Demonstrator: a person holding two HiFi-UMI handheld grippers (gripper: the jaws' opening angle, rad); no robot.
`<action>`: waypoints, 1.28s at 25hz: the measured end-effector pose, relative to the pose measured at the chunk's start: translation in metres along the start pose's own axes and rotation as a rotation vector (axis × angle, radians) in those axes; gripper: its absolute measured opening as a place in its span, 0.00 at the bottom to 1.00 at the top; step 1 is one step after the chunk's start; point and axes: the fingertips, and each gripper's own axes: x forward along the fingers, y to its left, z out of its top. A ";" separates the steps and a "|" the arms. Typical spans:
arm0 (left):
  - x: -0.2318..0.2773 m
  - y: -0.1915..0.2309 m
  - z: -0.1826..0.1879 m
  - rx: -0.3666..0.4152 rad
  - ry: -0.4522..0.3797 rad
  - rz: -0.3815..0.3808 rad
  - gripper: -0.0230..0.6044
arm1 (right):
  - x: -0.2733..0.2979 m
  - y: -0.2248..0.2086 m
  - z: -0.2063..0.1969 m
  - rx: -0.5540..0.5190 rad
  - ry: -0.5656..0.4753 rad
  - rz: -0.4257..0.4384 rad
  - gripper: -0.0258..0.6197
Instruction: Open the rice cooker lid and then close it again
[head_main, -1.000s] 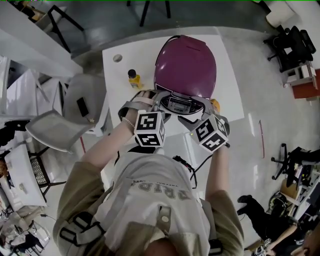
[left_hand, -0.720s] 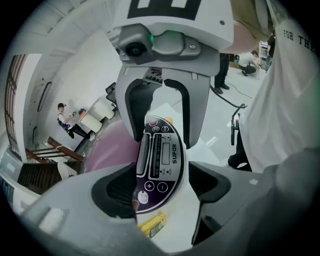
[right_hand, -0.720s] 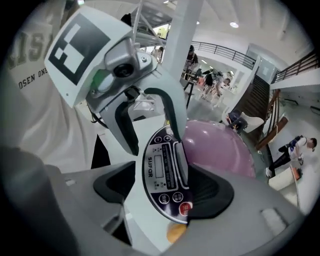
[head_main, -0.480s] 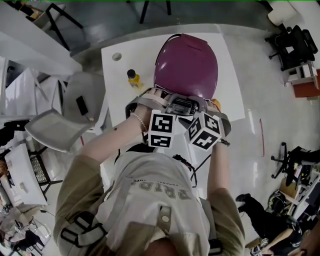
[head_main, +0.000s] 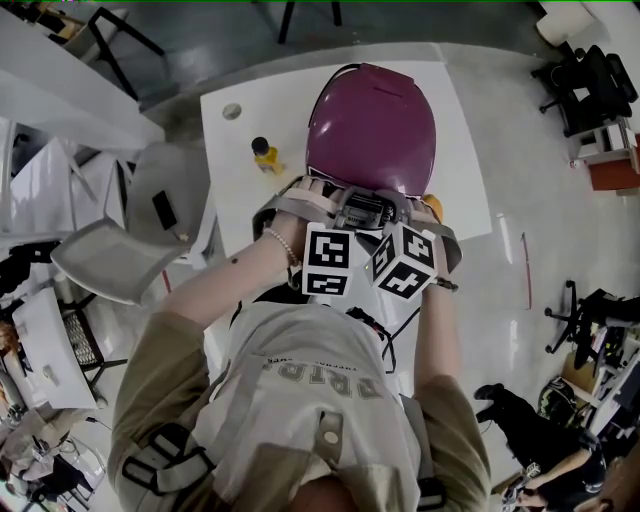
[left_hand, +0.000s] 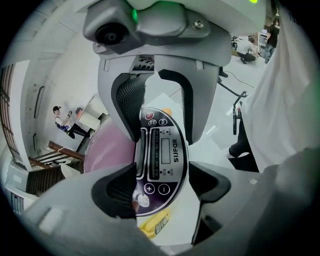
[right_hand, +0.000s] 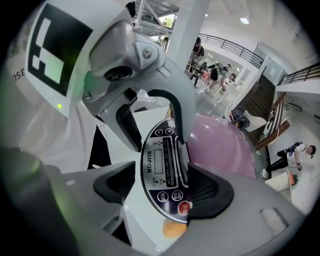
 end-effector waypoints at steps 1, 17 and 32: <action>0.000 0.000 0.000 0.000 0.004 0.001 0.58 | 0.000 0.000 0.000 0.000 -0.001 -0.001 0.54; 0.004 -0.002 -0.002 0.024 0.050 -0.045 0.57 | 0.003 0.003 0.000 0.001 0.028 0.020 0.53; 0.003 -0.002 -0.001 0.024 0.044 0.018 0.57 | 0.010 0.000 -0.013 -0.058 0.084 -0.092 0.52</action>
